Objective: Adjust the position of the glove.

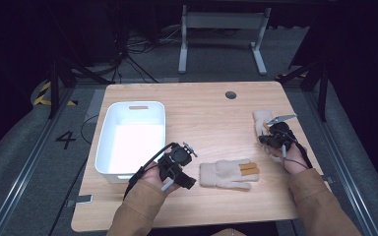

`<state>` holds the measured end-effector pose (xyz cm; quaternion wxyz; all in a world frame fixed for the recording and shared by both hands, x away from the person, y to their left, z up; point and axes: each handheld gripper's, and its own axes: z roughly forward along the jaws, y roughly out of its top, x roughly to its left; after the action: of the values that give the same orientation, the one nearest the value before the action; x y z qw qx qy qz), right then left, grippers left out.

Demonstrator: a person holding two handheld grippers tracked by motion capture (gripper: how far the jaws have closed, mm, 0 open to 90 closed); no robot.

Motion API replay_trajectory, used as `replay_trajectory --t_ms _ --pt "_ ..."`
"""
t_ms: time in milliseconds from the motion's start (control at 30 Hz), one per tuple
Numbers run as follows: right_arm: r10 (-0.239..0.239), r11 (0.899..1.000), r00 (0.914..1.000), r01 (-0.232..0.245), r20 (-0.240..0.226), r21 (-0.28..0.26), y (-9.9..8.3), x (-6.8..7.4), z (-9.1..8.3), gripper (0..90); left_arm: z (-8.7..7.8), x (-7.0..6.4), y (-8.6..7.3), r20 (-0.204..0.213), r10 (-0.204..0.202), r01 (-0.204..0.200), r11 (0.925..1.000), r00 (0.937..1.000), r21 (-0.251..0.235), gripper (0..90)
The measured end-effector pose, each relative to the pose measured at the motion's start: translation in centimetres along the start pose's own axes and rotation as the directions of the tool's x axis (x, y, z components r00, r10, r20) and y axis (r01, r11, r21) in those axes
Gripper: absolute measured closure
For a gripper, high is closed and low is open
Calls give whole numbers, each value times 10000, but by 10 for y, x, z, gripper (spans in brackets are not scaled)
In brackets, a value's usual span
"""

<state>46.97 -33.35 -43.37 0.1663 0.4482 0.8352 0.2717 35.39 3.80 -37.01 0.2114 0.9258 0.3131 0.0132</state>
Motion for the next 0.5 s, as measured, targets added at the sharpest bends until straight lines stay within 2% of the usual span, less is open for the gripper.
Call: replay_trajectory --t_ms 167,333,500 --pt "25 9998 10000 -25 4 185 -2 0 4 888 1 -1 1 40 61 -61 10000 10000 39 310" --pt "-427 9981 9991 429 -59 439 -4 0 1 888 2 0 4 71 134 -135 9999 9999 54 310" --pt "-524 9959 9986 531 -115 731 -11 -3 -7 889 4 -3 10 172 323 -324 9995 9993 46 310"
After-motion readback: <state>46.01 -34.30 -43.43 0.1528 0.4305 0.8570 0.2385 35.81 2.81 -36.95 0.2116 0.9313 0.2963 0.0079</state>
